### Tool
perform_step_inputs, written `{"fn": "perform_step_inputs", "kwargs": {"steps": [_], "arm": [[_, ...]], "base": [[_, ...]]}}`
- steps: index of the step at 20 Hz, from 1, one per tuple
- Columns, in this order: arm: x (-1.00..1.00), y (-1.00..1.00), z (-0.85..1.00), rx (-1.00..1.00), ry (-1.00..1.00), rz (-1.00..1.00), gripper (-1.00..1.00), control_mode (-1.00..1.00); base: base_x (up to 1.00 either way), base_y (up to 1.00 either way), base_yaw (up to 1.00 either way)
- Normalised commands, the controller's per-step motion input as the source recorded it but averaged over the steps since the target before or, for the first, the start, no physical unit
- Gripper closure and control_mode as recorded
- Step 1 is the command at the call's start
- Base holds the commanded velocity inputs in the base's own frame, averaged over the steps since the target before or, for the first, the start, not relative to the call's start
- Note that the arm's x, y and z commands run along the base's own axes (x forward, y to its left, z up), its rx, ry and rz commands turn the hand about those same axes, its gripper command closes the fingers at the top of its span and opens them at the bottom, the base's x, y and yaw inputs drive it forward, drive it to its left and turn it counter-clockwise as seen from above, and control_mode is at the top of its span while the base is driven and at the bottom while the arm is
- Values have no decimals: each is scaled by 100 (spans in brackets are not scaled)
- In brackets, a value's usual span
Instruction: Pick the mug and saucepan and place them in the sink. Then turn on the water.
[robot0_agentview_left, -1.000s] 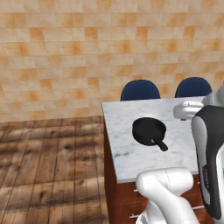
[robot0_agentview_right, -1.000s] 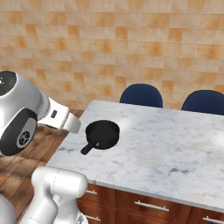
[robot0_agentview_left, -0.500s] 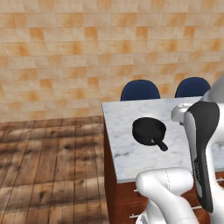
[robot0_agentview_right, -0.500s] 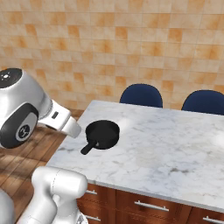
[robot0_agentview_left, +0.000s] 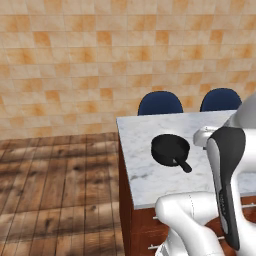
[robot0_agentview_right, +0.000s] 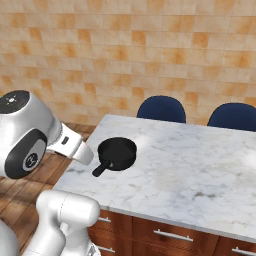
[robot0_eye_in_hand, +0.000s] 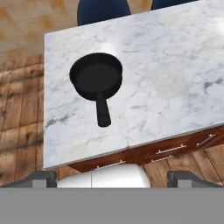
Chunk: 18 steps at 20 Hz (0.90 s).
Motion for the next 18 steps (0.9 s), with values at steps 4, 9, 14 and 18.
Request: {"fn": "perform_step_inputs", "kwargs": {"steps": [4, 9, 14, 18], "arm": [[23, 0, -15, 0, 7, 0, -100, -100], [30, 0, -25, 0, 11, 5, -100, -100], [22, 0, -32, 0, 0, 6, -100, -100], [14, 0, -37, 0, -1, 3, -100, -100]], "base": [[0, 0, 0], [0, 0, 0], [0, 0, 0], [0, 0, 0]]}}
